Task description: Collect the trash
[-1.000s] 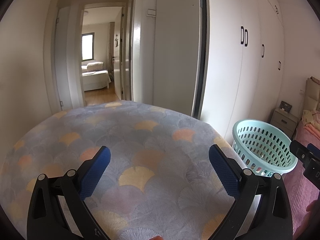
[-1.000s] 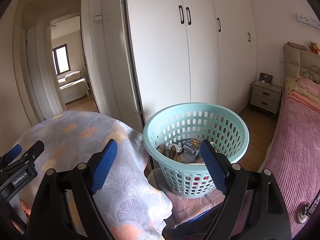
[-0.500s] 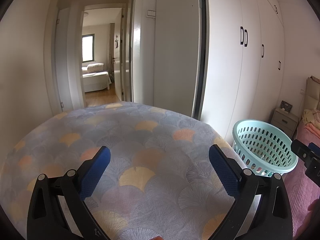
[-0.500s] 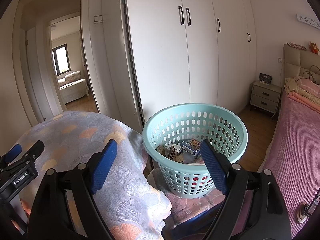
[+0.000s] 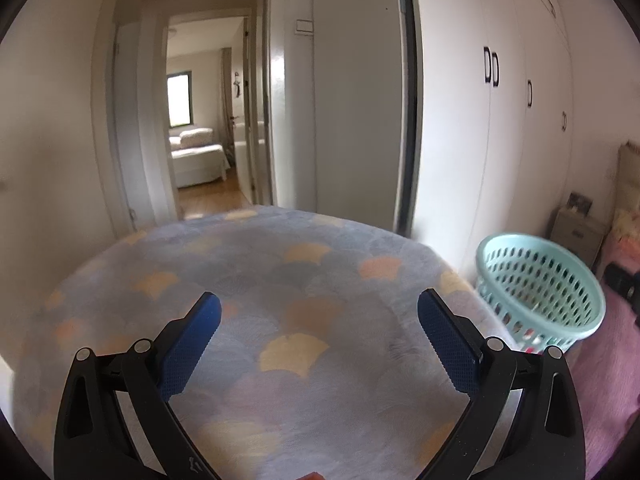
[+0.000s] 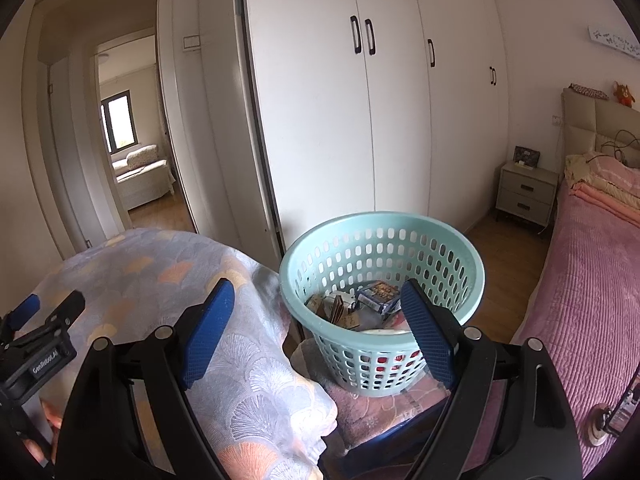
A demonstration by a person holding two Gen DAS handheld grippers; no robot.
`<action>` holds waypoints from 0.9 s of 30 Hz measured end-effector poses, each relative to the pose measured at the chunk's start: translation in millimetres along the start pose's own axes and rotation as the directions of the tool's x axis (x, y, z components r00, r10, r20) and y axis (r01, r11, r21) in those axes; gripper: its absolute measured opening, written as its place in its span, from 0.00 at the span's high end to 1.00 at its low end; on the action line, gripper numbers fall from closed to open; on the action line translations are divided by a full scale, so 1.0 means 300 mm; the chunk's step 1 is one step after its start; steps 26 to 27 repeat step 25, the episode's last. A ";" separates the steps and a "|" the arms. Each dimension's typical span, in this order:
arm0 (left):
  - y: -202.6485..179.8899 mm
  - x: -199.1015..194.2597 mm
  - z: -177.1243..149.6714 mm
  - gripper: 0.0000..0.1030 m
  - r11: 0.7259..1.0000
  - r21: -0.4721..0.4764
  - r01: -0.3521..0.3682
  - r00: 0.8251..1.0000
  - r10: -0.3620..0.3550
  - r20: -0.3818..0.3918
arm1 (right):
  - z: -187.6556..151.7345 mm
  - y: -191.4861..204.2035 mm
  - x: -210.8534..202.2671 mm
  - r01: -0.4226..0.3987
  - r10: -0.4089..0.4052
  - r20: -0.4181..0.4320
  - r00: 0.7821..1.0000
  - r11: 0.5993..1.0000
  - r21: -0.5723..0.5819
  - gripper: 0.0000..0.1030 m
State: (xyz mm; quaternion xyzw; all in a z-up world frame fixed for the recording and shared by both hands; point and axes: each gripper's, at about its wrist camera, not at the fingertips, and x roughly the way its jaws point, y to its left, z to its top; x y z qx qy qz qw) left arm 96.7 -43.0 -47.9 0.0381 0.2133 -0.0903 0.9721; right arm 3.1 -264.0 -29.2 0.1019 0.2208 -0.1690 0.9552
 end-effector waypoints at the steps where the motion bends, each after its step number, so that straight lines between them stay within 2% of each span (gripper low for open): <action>1: 0.009 -0.010 0.006 0.07 1.000 -0.005 0.005 1.000 -0.005 -0.003 | 0.003 -0.001 0.000 -0.007 0.007 -0.008 1.000 1.000 0.004 0.21; 5: 0.031 -0.068 0.025 0.07 1.000 -0.024 0.020 1.000 -0.019 0.013 | 0.000 0.009 -0.006 -0.027 0.027 -0.021 0.999 1.000 0.014 0.20; 8: 0.018 -0.111 0.026 0.07 1.000 0.023 0.007 0.999 -0.008 0.033 | -0.001 0.030 -0.021 -0.036 0.036 -0.017 0.999 0.999 0.002 0.20; 10: 0.003 -0.141 0.024 0.07 0.998 0.057 -0.028 0.998 0.025 0.055 | 0.000 0.043 -0.036 -0.044 0.044 -0.008 0.999 0.999 -0.003 0.19; 13: -0.004 -0.174 0.025 0.07 0.996 0.075 -0.049 0.997 0.043 0.071 | 0.000 0.063 -0.057 -0.048 0.048 0.003 0.999 0.999 -0.009 0.18; 17: 0.001 -0.211 0.029 0.07 0.996 0.080 -0.035 0.996 0.028 0.084 | 0.001 0.084 -0.078 -0.055 0.055 0.009 0.998 0.998 -0.020 0.18; 27: 0.080 -0.290 0.057 0.07 0.999 0.003 -0.038 0.996 0.038 0.086 | 0.028 0.153 -0.111 -0.094 0.095 0.019 0.995 0.995 -0.038 0.18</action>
